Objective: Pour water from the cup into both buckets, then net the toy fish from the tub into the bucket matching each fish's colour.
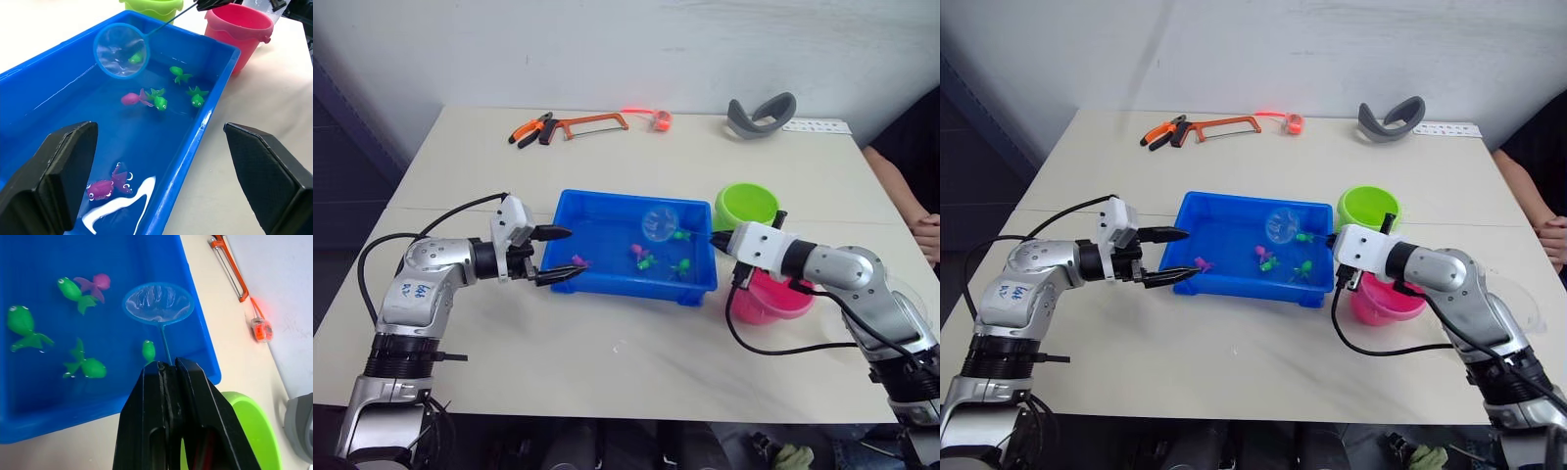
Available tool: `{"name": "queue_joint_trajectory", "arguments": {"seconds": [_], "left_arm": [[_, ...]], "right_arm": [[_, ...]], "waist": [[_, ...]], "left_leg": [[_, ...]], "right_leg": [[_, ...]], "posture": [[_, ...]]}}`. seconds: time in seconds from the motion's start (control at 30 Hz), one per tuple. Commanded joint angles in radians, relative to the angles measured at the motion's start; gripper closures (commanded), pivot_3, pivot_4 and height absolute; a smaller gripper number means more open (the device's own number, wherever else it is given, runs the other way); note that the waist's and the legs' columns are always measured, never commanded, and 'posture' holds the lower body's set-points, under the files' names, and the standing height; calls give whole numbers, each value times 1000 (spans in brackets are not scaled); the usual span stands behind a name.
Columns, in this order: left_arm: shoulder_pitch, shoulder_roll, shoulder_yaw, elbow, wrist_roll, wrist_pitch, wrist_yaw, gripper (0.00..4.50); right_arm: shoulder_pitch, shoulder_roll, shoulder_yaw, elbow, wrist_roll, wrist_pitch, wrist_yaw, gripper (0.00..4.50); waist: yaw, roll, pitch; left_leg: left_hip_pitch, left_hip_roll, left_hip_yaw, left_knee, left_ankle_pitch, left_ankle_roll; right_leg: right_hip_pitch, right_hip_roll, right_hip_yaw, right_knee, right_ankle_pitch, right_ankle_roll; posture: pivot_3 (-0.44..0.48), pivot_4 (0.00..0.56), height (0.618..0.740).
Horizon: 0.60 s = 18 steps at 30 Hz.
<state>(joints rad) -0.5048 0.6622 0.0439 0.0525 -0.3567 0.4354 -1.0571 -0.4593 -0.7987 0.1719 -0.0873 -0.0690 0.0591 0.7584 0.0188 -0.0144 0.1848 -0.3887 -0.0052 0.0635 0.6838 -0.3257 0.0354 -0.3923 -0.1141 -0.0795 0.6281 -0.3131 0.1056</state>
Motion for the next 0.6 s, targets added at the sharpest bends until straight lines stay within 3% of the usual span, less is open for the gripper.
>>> {"name": "queue_joint_trajectory", "arguments": {"seconds": [0.03,0.27,0.6], "left_arm": [[-22,9,21,-18,-19,-9,2,21],[-34,8,18,-15,-20,-8,1,21],[-52,-4,8,7,-16,-18,-1,21]], "right_arm": [[-28,15,26,19,-59,-67,-1,4500],[0,35,37,4,-62,-87,28,4500],[58,92,-61,-136,142,181,73,4500]], "waist": [[-1,0,0],[-2,0,0],[-3,0,0]], "left_leg": [[0,0,0,0,0,0],[0,0,0,0,0,0],[0,0,0,0,0,0]], "right_leg": [[0,0,0,0,0,0],[0,0,-1,0,0,0],[0,0,-1,0,0,0]], "posture": [[0,150,740],[0,150,740],[0,150,740]]}}
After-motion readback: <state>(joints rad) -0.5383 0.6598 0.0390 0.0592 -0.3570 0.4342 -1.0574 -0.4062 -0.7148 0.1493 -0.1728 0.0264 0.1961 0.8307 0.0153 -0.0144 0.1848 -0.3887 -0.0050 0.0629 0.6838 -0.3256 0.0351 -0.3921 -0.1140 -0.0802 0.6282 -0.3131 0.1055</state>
